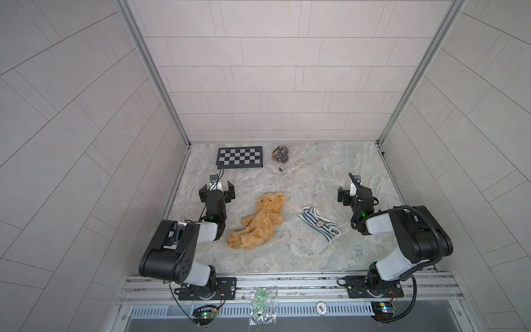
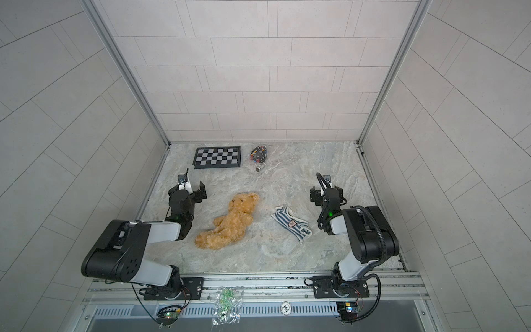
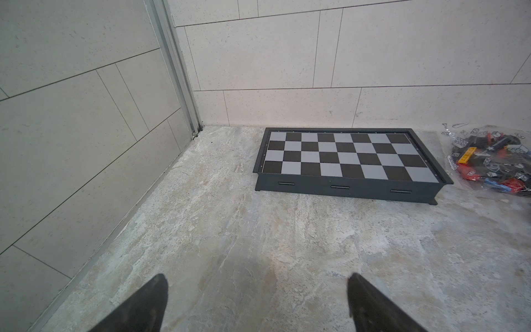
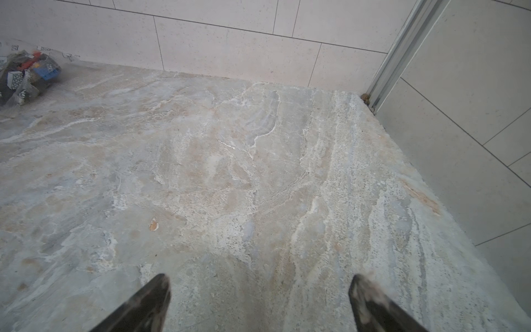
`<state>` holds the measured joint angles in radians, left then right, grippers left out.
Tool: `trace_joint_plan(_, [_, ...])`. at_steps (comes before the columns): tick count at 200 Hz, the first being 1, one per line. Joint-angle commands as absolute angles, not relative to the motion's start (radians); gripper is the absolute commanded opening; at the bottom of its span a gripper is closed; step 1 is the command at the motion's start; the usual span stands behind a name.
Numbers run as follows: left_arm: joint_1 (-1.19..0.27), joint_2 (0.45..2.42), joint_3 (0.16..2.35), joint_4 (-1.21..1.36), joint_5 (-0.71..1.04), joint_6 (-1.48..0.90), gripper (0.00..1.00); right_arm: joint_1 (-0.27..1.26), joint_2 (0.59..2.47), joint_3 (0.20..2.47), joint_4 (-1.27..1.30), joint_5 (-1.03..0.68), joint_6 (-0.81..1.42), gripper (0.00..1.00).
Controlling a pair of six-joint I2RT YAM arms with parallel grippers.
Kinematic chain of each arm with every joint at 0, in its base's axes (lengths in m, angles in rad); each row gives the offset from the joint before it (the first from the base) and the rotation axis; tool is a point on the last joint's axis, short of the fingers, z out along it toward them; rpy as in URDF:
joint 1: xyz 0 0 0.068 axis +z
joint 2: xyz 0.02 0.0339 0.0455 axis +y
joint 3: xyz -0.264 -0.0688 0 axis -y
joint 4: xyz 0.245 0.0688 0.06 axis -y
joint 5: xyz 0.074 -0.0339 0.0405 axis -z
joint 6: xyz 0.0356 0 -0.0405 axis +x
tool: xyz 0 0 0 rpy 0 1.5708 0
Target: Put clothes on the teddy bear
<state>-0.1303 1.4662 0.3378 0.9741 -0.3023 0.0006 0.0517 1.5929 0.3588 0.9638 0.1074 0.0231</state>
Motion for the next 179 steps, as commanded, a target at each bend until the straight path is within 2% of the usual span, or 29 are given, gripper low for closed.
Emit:
trace_joint_plan(1, [-0.123,1.459,0.341,0.981,-0.299,0.006,1.0,0.052,1.561,0.336,1.007,0.149,0.027,1.0])
trace_joint_plan(32, [-0.124,1.418,0.345,0.941,-0.308,-0.003,1.0,0.053,1.526,0.353,0.946,0.15,0.029,1.0])
trace_joint_plan(70, [-0.124,1.296,0.397,0.713,-0.324,-0.039,1.0,0.055,1.428,0.37,0.833,0.152,0.022,1.0])
trace_joint_plan(101, [-0.125,1.201,0.413,0.587,-0.263,-0.087,1.0,0.056,1.314,0.383,0.716,0.152,0.035,1.0])
trace_joint_plan(140, [-0.155,1.04,0.438,0.421,-0.221,-0.135,1.0,0.058,1.167,0.435,0.498,0.149,0.127,1.0])
trace_joint_plan(179, [-0.186,0.895,0.524,0.185,-0.109,-0.291,1.0,0.061,1.117,0.563,0.182,0.273,0.296,1.0])
